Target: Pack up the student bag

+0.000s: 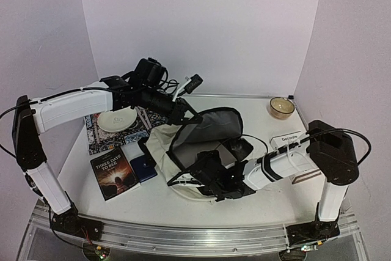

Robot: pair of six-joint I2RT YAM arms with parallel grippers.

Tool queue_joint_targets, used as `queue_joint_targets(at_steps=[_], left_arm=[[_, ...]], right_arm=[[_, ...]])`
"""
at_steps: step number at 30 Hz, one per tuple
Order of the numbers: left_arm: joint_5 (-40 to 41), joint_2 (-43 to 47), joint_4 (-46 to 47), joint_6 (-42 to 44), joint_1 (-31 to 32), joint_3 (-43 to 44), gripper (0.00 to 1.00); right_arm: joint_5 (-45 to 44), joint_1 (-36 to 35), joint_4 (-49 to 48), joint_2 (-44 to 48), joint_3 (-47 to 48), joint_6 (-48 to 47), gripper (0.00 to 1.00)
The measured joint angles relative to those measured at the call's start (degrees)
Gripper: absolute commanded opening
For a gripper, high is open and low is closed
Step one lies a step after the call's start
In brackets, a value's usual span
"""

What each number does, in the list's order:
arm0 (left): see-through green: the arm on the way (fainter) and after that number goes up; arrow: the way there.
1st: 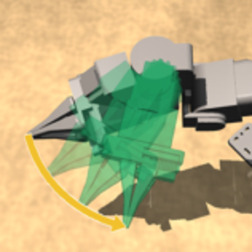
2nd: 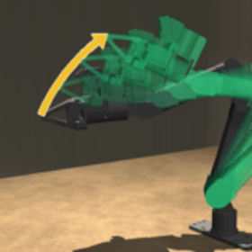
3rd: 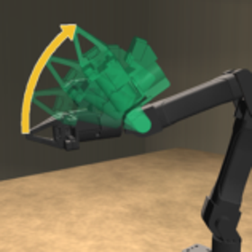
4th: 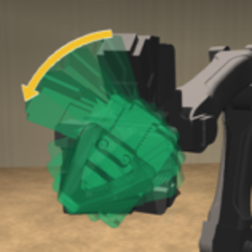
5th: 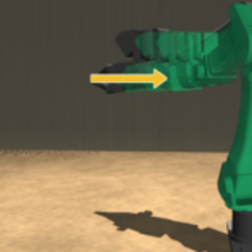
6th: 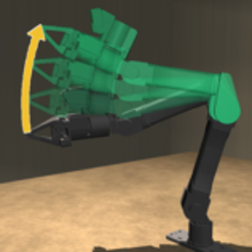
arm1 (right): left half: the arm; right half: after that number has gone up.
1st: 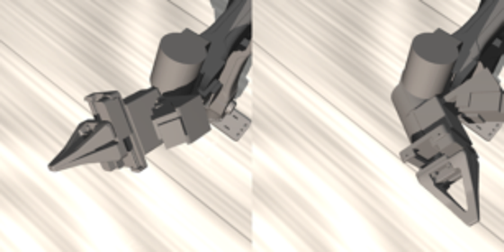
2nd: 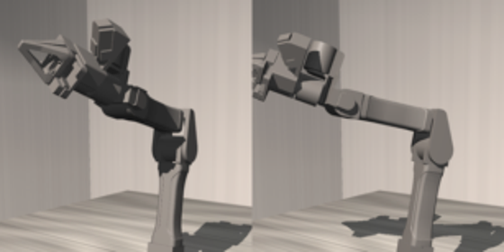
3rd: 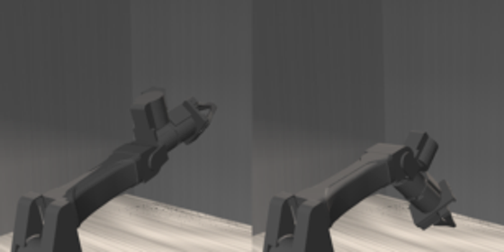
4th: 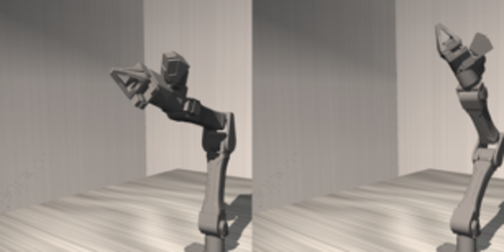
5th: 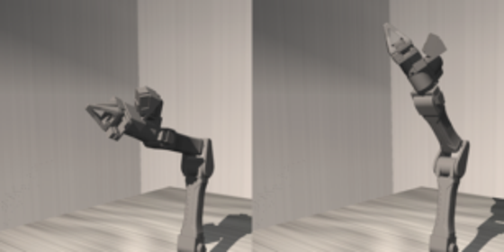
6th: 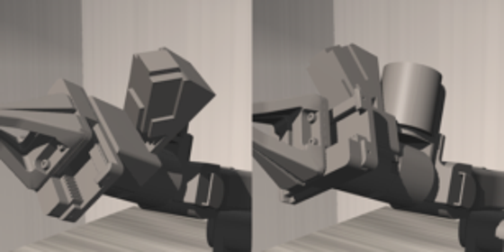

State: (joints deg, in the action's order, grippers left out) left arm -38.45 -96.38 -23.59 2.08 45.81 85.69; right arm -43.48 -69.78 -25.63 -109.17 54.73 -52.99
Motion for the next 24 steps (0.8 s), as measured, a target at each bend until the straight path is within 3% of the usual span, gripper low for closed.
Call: queue_joint_targets(at_steps=[15, 24], left_arm=[[8.1, -1.9, 1.9, -5.9, -5.7, -0.8, 0.0], [18.5, -3.6, 5.3, -8.9, -6.6, -6.8, 0.06]], right_arm=[[9.4, 0.0, 30.6, 9.2, 5.8, 19.8, 0.98], [17.6, 1.0, 40.9, 18.1, 8.8, 32.9, 0.98]])
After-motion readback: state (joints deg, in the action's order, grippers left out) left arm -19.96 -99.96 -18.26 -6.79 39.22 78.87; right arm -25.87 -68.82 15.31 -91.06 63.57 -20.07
